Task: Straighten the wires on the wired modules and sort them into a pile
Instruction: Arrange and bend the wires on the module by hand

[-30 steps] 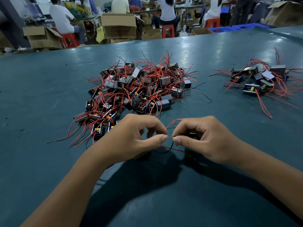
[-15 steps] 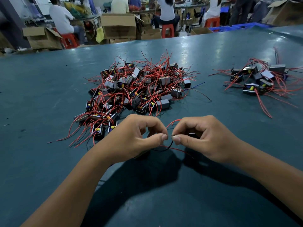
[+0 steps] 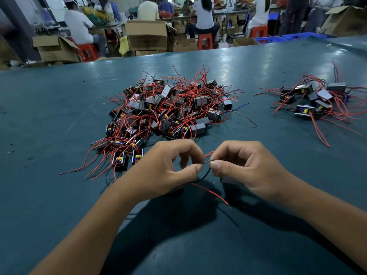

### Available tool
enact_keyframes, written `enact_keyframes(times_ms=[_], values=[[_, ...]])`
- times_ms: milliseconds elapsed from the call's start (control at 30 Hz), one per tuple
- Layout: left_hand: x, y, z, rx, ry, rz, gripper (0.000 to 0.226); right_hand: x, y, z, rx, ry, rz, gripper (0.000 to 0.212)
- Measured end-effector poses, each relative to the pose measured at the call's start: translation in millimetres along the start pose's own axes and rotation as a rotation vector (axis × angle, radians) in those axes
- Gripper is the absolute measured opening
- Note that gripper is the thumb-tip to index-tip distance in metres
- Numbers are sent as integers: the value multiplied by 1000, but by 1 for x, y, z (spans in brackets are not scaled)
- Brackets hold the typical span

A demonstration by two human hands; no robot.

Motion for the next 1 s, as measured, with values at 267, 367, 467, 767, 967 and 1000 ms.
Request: enact_keyframes(times_ms=[267, 367, 467, 767, 967, 1000], values=[[4, -2, 10, -199, -151, 122, 11, 3, -1, -2, -20, -10, 29, 14], [6, -2, 10, -181, -117, 144, 6, 2, 0, -3, -14, -31, 25, 13], [7, -2, 10, -146, -71, 185, 4, 2, 0, -5, -9, -60, 23, 11], [-1, -2, 6, -96, -29, 239, 9, 0, 2, -8, 14, -34, 8, 8], [3, -2, 15, -291, -225, 310, 11, 0, 2, -8, 7, -60, 11, 11], [2, -2, 15, -306, -238, 301, 10, -1, 2, -8, 6, -61, 4, 10]])
Point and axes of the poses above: each hand's wrist, its own y-axis away from the middle knuckle, its own x-axis out of the back of the hand, z = x × y, the point moved 4 cm from there along -y, towards the middle knuckle, and after that the axes turned 3 degrees about -x, right-handed, at the moved point
